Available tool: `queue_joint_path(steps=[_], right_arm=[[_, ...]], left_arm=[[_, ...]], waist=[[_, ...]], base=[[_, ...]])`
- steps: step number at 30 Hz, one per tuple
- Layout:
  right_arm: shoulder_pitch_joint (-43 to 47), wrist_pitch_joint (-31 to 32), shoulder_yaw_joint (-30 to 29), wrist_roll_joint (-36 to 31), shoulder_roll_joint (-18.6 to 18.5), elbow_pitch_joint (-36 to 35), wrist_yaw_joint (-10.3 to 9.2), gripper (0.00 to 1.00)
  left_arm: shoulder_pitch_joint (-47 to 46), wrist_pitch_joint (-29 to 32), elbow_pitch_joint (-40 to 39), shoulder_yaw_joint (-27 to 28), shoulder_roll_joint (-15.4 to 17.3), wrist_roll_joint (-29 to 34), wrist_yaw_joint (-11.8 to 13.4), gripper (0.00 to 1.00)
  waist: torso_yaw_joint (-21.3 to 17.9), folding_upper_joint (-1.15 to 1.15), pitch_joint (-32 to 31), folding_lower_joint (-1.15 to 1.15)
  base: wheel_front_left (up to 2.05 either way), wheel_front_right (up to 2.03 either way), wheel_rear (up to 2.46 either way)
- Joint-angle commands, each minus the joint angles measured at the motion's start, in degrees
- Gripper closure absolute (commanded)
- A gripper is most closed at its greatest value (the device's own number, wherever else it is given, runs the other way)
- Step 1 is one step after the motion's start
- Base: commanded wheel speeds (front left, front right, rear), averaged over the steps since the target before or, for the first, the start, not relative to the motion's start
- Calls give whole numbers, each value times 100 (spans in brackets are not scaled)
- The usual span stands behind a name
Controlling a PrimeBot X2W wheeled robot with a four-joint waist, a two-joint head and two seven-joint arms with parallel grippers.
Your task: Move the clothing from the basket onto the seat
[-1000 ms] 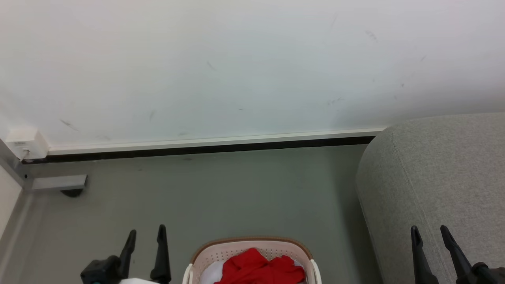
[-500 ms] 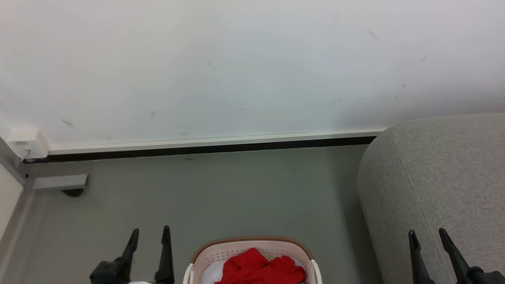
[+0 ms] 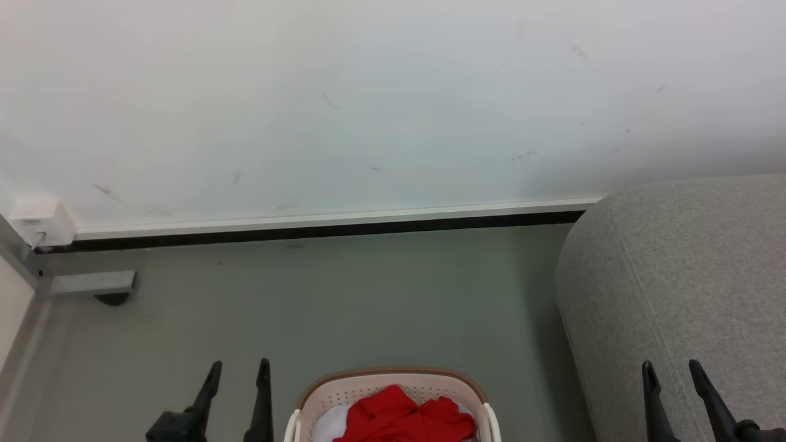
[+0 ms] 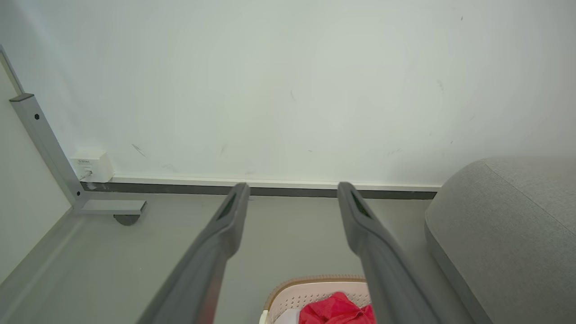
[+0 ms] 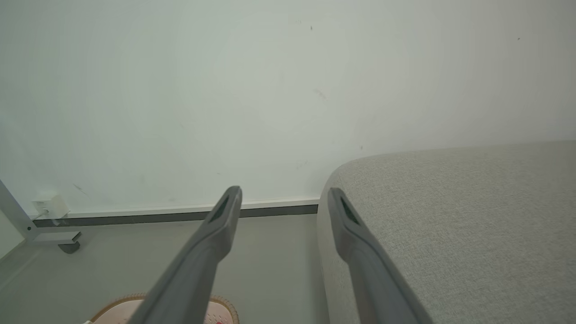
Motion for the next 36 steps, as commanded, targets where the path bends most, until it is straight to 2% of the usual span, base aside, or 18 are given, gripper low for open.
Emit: queue_joint_path(steps=[1, 17, 23, 28, 32, 36], right_arm=[[53, -9, -11, 33, -15, 21, -12, 0], [-21, -9, 14, 30, -20, 40, -12, 0], [-231, -9, 57, 66, -60, -67, -12, 0], [-512, -7, 51, 57, -170, -240, -12, 0], [-804, -6, 85, 38, -286, -415, -12, 0], [-1161, -6, 137, 18, -353, -621, -12, 0]], left_arm=[[49, -6, 13, 24, 43, -24, -19, 0], [4, -6, 146, 97, 41, -155, -78, 0], [-154, -6, 186, 28, 40, -33, -155, 0], [-519, -5, 487, -324, 38, 9, -275, 0], [-1050, 20, 1106, -771, 39, 81, -336, 0], [-1671, 331, 1762, -1309, 39, 60, -381, 0]], waist=[[-2, 0, -3, 0], [21, 0, 23, 0], [-82, 0, 285, 0], [-188, 0, 740, 0], [-314, 0, 1211, 0], [-477, 0, 1807, 0]], base=[[0, 0, 0], [0, 0, 0], [0, 0, 0], [0, 0, 0], [0, 0, 0], [0, 0, 0]])
